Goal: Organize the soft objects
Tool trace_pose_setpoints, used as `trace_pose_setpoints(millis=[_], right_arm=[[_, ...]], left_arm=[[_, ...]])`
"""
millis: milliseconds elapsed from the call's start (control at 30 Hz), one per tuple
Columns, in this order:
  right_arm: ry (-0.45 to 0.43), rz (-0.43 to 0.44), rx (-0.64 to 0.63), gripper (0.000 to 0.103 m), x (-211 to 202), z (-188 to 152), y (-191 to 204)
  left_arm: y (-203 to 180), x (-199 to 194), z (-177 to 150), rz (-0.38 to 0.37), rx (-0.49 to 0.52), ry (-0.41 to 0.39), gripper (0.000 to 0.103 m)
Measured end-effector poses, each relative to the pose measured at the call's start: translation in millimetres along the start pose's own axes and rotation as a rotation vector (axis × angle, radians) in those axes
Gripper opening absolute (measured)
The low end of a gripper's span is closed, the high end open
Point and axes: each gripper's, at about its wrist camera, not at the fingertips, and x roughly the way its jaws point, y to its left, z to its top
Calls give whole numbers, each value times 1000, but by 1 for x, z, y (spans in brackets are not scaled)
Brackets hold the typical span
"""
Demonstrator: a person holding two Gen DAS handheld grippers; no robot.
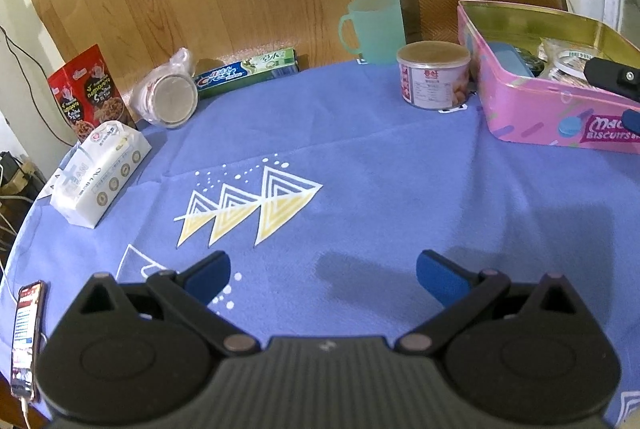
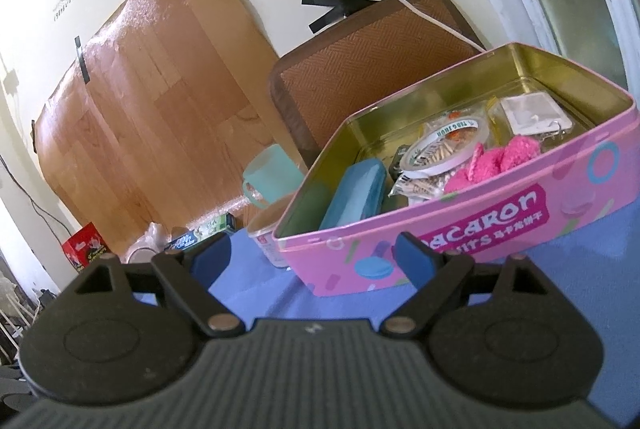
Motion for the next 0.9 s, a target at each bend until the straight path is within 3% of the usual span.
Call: trace_pose_setpoints(millis=[500,900], right_arm=[[-4,-23,-13,91,-9,-4,-3],[-44,-170,-82,91,-50,-9,-7]], left_arm=[[-10,2,-1,-41,14,0,103],[-30,-8,11,-139,36,-101,103]])
